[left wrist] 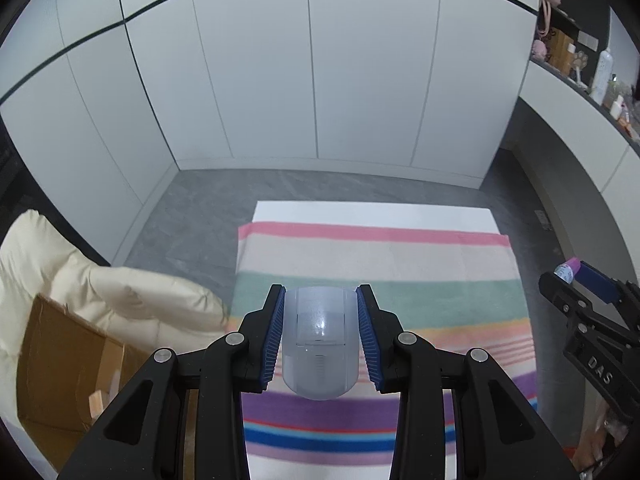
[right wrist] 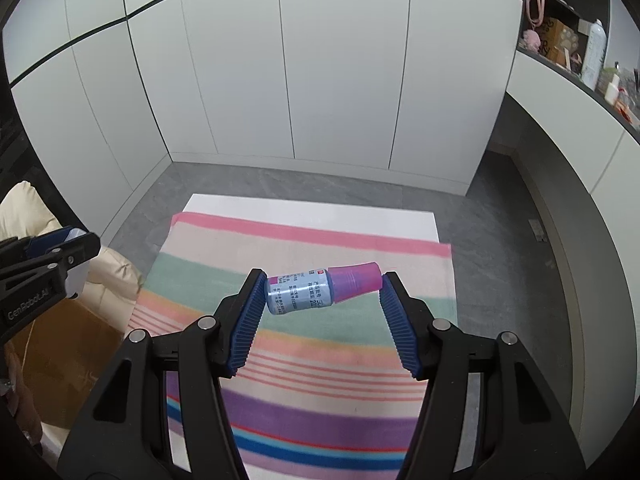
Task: Organize objects
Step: 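Lift the grey mouse with the left tool while the right tool carries the bottle over the box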
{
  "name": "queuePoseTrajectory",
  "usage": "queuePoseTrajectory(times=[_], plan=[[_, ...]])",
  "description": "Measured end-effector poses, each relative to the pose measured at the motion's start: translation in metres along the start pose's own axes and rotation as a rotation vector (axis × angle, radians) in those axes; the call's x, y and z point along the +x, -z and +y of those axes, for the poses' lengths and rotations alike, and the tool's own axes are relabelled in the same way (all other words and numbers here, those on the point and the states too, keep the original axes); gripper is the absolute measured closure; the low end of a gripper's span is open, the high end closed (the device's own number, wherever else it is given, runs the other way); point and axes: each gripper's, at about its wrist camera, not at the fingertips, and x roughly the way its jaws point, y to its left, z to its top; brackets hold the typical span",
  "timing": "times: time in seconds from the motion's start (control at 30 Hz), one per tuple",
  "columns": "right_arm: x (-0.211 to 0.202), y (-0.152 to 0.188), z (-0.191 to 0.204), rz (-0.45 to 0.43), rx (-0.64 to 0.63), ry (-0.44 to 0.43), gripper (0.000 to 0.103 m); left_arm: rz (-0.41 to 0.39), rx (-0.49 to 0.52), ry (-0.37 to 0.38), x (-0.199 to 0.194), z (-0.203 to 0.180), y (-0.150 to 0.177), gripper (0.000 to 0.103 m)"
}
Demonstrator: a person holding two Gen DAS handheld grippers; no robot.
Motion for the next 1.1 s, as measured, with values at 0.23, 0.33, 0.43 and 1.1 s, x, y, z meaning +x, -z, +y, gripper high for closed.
queuePoseTrajectory(times=[0.23,0.33,0.43,1.1], plan=[[-0.032,0.023,-0.005,-0.001,-0.002,0.030,0.042,-0.006,0.048,0.024,-0.043,-0.006,0.029,0.067],[-0.048,0.035,-0.006,-0.006,0.008,0.027,0.042,-0.019,0.056,0.030,-0.063,-0.006,0.039,0.067],[-0.063,0.047,-0.005,-0.008,0.002,0.033,0.042,-0.008,0.057,0.033,-0.077,-0.004,0.049,0.067],[-0.136,0.136,0.013,0.041,-0.014,-0.016,0.042,-0.039,0.070,-0.080,-0.121,0.030,0.133,0.067]])
